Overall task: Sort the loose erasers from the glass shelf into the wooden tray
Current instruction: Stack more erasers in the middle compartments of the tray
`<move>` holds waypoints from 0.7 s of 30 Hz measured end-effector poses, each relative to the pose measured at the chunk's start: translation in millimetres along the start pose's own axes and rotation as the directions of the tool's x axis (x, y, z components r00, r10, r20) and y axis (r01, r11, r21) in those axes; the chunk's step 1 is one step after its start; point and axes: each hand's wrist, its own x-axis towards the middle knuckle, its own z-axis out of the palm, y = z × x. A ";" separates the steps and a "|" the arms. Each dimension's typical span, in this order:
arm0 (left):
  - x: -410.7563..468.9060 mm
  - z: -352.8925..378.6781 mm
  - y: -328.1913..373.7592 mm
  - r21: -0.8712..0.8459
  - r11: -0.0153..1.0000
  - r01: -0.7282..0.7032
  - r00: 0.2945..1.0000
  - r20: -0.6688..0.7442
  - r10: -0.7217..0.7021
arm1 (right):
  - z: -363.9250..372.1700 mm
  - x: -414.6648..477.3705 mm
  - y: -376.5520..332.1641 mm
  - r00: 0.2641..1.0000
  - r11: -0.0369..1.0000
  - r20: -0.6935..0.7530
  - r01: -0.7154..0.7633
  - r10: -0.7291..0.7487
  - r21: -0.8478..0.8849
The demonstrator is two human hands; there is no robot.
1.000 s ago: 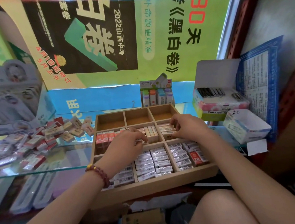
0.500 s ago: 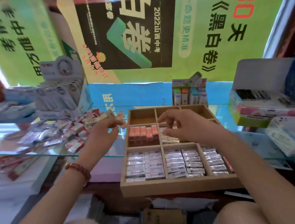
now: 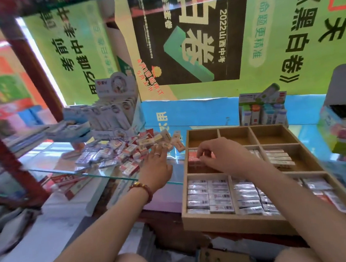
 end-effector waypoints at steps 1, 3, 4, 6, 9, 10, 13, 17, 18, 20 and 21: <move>1.8 -0.4 -1.4 0.057 0.998 -0.017 1.000 0.025 0.016 | 0.8 -0.1 2.1 1.000 1.000 -0.005 -0.010 0.010 -0.005; 7.1 -3.6 -0.6 0.115 0.992 -0.047 0.996 0.083 0.038 | 2.8 -1.7 5.9 1.000 1.000 0.005 -0.013 0.013 -0.008; 10.5 -4.9 1.5 0.111 0.992 -0.060 0.993 0.111 0.048 | 3.9 -2.8 7.8 1.000 1.000 0.013 -0.012 0.012 -0.007; 16.6 -6.9 6.0 0.035 0.998 -0.045 0.985 0.169 0.038 | 5.3 -5.6 12.3 0.999 1.000 0.025 -0.020 0.020 0.004; 14.2 -10.2 8.0 -0.135 0.991 0.018 0.992 0.129 0.000 | 2.7 -10.2 19.6 0.999 0.999 0.022 -0.038 0.038 0.021; 9.9 -10.4 8.8 -0.163 0.987 0.006 0.997 0.082 0.007 | 1.2 -11.4 22.0 0.999 0.999 0.012 -0.045 0.045 0.031; -4.1 -7.9 11.4 -0.145 0.987 -0.067 0.994 -0.094 0.054 | -3.3 -14.0 26.5 0.999 0.997 -0.002 -0.050 0.051 0.065; -7.7 -7.2 11.9 -0.293 0.956 -0.007 0.985 -0.166 -0.044 | -4.5 -12.8 25.6 0.999 0.996 -0.015 -0.032 0.033 0.083; -7.9 -7.7 12.5 -0.328 0.945 0.013 0.980 -0.186 -0.078 | -4.6 -12.4 23.9 0.999 0.996 -0.014 -0.028 0.030 0.089; -9.2 -5.9 13.7 -0.309 0.949 0.060 0.969 -0.210 -0.130 | -4.8 -11.9 20.1 1.000 0.994 -0.008 -0.022 0.023 0.105; -9.8 -5.4 13.9 -0.284 0.954 0.101 0.968 -0.192 -0.160 | -4.9 -11.8 18.2 1.000 0.994 -0.007 -0.017 0.018 0.112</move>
